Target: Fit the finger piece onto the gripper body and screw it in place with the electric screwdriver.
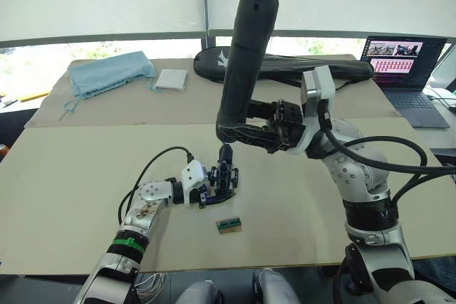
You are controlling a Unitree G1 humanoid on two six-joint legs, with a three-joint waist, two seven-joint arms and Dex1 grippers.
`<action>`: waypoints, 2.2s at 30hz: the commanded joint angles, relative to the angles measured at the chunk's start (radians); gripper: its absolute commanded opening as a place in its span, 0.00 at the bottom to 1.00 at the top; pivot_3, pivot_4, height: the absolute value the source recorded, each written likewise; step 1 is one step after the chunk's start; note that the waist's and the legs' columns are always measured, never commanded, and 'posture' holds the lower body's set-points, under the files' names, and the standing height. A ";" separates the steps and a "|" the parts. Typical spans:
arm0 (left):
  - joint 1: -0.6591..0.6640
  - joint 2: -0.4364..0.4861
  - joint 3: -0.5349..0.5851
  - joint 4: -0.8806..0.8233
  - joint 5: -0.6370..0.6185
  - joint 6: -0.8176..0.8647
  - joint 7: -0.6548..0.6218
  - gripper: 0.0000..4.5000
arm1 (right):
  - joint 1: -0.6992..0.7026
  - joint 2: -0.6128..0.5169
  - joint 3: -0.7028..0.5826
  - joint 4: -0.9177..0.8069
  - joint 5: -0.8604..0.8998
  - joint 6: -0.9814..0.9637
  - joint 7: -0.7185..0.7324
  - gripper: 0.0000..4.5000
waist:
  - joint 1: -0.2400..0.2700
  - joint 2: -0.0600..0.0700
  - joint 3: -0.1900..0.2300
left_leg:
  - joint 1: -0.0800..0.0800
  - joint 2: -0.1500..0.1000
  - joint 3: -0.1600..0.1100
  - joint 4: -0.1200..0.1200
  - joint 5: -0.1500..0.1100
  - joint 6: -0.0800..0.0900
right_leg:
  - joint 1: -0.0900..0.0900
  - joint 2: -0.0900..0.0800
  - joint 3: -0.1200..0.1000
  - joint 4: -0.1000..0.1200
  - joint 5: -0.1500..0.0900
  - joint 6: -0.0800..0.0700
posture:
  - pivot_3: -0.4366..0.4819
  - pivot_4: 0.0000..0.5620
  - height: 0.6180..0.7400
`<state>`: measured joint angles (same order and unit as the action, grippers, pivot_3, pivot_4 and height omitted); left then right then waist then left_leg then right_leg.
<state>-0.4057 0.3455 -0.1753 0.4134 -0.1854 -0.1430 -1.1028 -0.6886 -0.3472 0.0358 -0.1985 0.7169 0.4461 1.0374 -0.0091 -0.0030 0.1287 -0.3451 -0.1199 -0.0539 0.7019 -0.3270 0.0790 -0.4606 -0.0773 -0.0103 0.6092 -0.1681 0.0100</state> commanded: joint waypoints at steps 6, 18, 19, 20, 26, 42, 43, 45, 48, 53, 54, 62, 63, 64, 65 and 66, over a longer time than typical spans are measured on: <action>0.029 0.005 0.002 -0.014 -0.007 0.100 0.023 0.77 | -0.019 -0.018 -0.070 -0.071 0.069 -0.023 0.024 0.42 | 0.000 0.000 0.000 | 0.000 0.000 0.000 0.000 0.000 0.000 | 0.000 0.000 0.000 0.000 0.000 0.000 | 0.48 0.27 1.00; 0.135 0.111 0.073 -0.120 -0.061 0.133 0.006 0.98 | 0.058 -0.175 -0.210 -0.170 0.192 0.039 0.025 0.42 | -0.004 0.000 0.000 | 0.001 0.001 0.000 -0.002 0.000 0.000 | 0.000 0.000 0.002 0.000 -0.001 -0.001 | 0.48 0.27 1.00; 0.155 0.131 0.090 -0.132 -0.073 0.131 -0.003 0.98 | 0.089 -0.206 -0.236 -0.178 0.193 0.040 0.031 0.42 | -0.003 0.000 0.000 | 0.001 0.002 0.000 -0.002 0.000 0.000 | 0.000 0.000 0.003 -0.001 -0.001 -0.001 | 0.48 0.27 1.00; 0.183 0.160 0.116 -0.143 -0.090 0.122 -0.018 0.98 | 0.133 -0.242 -0.273 -0.185 0.189 0.032 0.044 0.42 | -0.003 0.000 0.000 | 0.001 0.002 0.000 -0.002 0.000 0.000 | 0.000 0.000 0.003 -0.001 -0.001 -0.001 | 0.48 0.27 1.00; 0.276 0.278 0.246 -0.146 -0.182 0.044 -0.114 0.98 | 0.344 -0.358 -0.411 -0.203 0.179 0.006 0.072 0.42 | -0.002 0.002 0.001 | 0.002 0.002 0.002 -0.006 0.000 0.000 | 0.000 0.000 0.004 -0.002 -0.001 -0.002 | 0.48 0.27 1.00; 0.339 0.336 0.207 -0.545 -0.266 0.295 -0.091 0.98 | 0.515 -0.350 -0.332 -0.333 0.162 -0.093 0.153 0.42 | 0.021 0.001 0.009 | 0.002 0.003 0.002 -0.006 0.000 0.000 | 0.001 0.000 0.003 -0.004 -0.001 -0.002 | 0.48 0.27 1.00; 0.338 0.328 0.179 -0.578 -0.248 0.293 -0.086 0.98 | 0.506 -0.340 -0.303 -0.356 0.171 -0.088 0.147 0.42 | 0.021 0.001 0.010 | 0.002 0.003 0.002 -0.006 0.000 0.000 | 0.001 0.000 0.003 -0.004 -0.001 -0.002 | 0.48 0.27 1.00; 0.335 0.320 0.151 -0.617 -0.242 0.315 -0.075 0.98 | 0.489 -0.328 -0.286 -0.372 0.201 -0.075 0.122 0.42 | 0.019 0.000 0.011 | 0.002 0.003 0.002 -0.006 0.000 0.000 | 0.002 0.000 0.004 -0.004 -0.001 -0.002 | 0.48 0.27 1.00; 0.347 0.310 0.096 -0.649 -0.215 0.306 -0.069 0.98 | 0.446 -0.282 -0.199 -0.406 0.222 -0.055 0.086 0.42 | 0.020 -0.003 0.015 | 0.002 0.003 0.002 -0.006 0.000 -0.001 | 0.002 0.000 0.004 -0.004 -0.001 -0.002 | 0.48 0.27 1.00; 0.392 0.306 0.037 -0.667 -0.170 0.288 -0.058 0.98 | 0.390 -0.182 -0.045 -0.406 0.173 -0.070 0.066 0.42 | 0.019 -0.003 0.017 | 0.004 0.003 0.002 -0.007 0.000 -0.001 | 0.002 0.000 0.003 -0.004 -0.001 -0.002 | 0.48 0.27 1.00; 0.405 0.311 0.030 -0.668 -0.162 0.278 -0.060 0.98 | 0.390 -0.168 -0.011 -0.401 0.149 -0.084 0.080 0.42 | 0.021 -0.004 0.018 | 0.003 0.003 0.001 -0.007 0.000 -0.001 | 0.002 0.000 0.003 -0.004 -0.001 -0.002 | 0.48 0.27 1.00; 0.420 0.254 -0.032 -0.644 -0.086 0.229 0.006 0.98 | 0.361 -0.096 0.109 -0.321 0.019 -0.164 0.132 0.42 | 0.023 -0.004 0.018 | 0.003 0.002 0.001 -0.006 0.000 -0.001 | 0.003 0.000 -0.002 -0.005 -0.001 -0.002 | 0.48 0.27 1.00; 0.423 0.251 -0.035 -0.639 -0.079 0.223 0.009 0.98 | 0.358 -0.091 0.114 -0.318 0.011 -0.167 0.130 0.42 | 0.022 -0.004 0.018 | 0.004 0.002 0.001 -0.006 0.000 -0.001 | 0.003 0.000 -0.002 -0.005 -0.001 -0.002 | 0.48 0.27 1.00; 0.418 0.240 -0.046 -0.628 -0.068 0.220 0.018 0.98 | 0.353 -0.088 0.114 -0.306 0.003 -0.171 0.133 0.42 | 0.021 -0.004 0.018 | 0.004 0.002 0.001 -0.006 0.000 -0.001 | 0.003 0.000 -0.002 -0.004 -0.001 -0.002 | 0.48 0.27 1.00; 0.418 0.235 -0.052 -0.617 -0.061 0.213 0.022 0.98 | 0.350 -0.084 0.118 -0.299 -0.006 -0.173 0.133 0.42 | 0.021 -0.004 0.018 | 0.004 0.002 0.001 -0.006 0.000 -0.001 | 0.002 0.000 -0.002 -0.004 -0.001 -0.002 | 0.48 0.27 1.00; 0.415 0.230 -0.062 -0.606 -0.050 0.202 0.024 0.98 | 0.347 -0.082 0.121 -0.289 -0.016 -0.179 0.136 0.42 | 0.021 -0.003 0.018 | 0.004 0.002 0.001 -0.006 0.000 -0.001 | 0.002 0.000 -0.002 -0.004 -0.001 -0.002 | 0.48 0.27 1.00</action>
<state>0.0136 0.5794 -0.2209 -0.1984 -0.2537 0.0838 -1.0861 -0.3142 -0.4424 0.1573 -0.4712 0.6973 0.3078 1.1683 0.0123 -0.0064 0.1470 -0.3408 -0.1178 -0.0526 0.6961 -0.3266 0.0776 -0.4583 -0.0769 -0.0124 0.6060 -0.1695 0.0078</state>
